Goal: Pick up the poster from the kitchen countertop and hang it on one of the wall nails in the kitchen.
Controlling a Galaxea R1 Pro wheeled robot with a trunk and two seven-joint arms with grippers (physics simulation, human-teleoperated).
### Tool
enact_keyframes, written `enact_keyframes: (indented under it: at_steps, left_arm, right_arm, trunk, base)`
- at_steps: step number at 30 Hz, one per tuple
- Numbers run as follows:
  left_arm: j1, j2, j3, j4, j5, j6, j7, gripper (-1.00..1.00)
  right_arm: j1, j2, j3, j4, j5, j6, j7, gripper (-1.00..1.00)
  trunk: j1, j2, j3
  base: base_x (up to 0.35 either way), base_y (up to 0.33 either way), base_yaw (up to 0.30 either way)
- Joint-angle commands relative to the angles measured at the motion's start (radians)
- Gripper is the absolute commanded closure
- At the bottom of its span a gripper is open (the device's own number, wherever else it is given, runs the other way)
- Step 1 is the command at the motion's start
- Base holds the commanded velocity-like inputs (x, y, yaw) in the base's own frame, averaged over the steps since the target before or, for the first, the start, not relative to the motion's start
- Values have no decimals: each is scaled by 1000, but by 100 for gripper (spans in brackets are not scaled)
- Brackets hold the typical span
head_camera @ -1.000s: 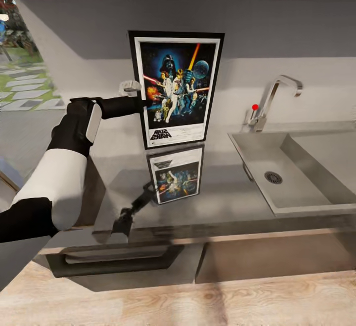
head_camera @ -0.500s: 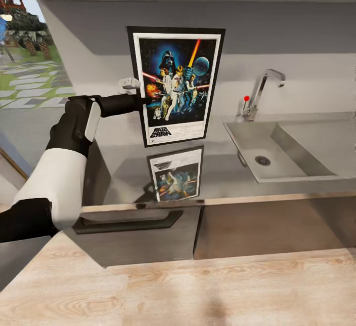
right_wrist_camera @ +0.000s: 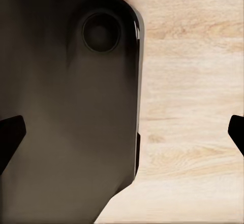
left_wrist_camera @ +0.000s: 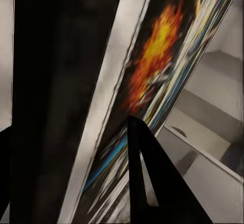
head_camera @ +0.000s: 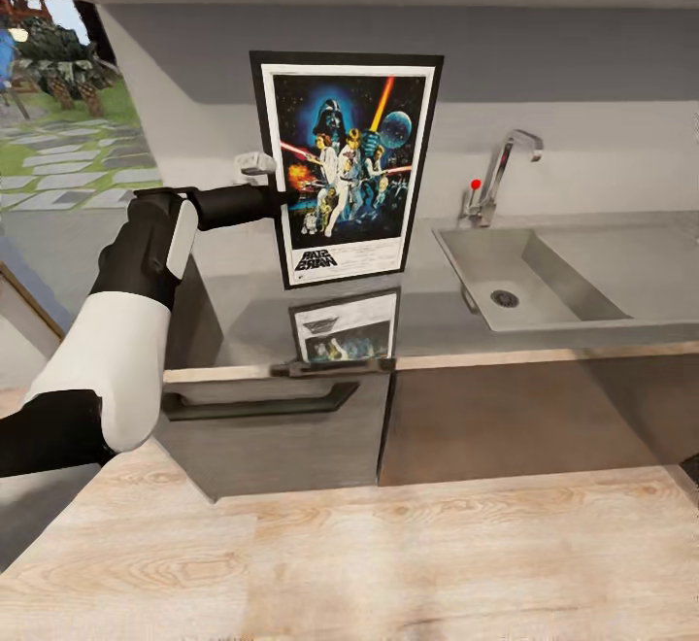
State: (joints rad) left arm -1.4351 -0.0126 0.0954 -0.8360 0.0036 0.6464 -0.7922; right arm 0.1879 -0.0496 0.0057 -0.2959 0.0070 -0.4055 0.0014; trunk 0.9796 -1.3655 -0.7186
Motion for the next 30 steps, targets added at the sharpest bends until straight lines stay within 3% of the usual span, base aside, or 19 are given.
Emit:
enact_keyframes:
  at_steps: [1, 19, 22, 30]
  left_arm:
    - [-1, -1, 5, -5, 1, 9, -5, 100]
    - [-1, -3, 7, -49, 1, 10, -12, 100]
    - [-1, -3, 9, -49, 1, 10, -55, 100]
    - [-1, -4, 14, -49, 2, 11, -94, 100]
  right_arm:
    - [1, 0, 0, -2, 1, -1, 0, -100]
    - [1, -1, 0, -2, 1, -1, 0, -100]
    - [1, -1, 0, -2, 1, -1, 0, -100]
    - [1, -1, 0, -2, 1, -1, 0, -100]
  trunk:
    - [-1, -1, -1]
    - [-1, -1, -1]
    - [-1, -1, -1]
    - [-1, -1, -1]
  base:
    - [-328, 0, 0]
    - [-337, 0, 0]
    - [-340, 0, 0]
    - [-340, 0, 0]
